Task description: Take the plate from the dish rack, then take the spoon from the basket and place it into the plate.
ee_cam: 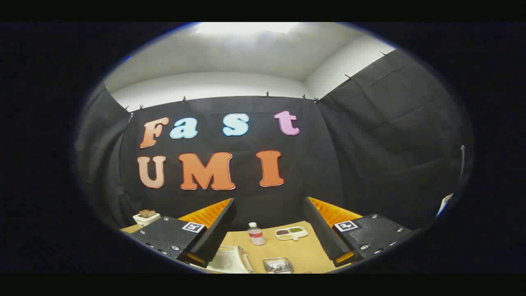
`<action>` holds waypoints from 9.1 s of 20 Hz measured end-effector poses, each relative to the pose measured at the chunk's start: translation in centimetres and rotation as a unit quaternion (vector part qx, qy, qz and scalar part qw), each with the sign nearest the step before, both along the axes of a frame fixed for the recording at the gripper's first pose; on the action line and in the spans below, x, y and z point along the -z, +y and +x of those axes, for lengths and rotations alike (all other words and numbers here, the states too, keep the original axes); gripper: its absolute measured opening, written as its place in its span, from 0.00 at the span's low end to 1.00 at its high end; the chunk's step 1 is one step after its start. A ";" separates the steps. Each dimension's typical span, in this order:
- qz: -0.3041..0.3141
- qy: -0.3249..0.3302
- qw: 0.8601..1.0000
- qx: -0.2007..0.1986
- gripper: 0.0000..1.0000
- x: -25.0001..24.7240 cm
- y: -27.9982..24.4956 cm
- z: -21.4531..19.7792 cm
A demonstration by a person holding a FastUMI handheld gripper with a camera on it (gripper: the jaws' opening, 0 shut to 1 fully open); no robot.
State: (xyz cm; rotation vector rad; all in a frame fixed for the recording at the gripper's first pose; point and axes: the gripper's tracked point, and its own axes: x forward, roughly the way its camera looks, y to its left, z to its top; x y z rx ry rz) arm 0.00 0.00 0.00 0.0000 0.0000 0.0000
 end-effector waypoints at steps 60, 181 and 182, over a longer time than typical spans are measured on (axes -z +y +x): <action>-0.014 0.452 0.890 -0.048 0.99 27.6 13.9 3.2; -0.092 0.325 0.941 -0.038 0.59 27.6 -1.8 -4.2; -0.093 0.327 0.940 -0.040 0.48 28.0 -1.8 -4.0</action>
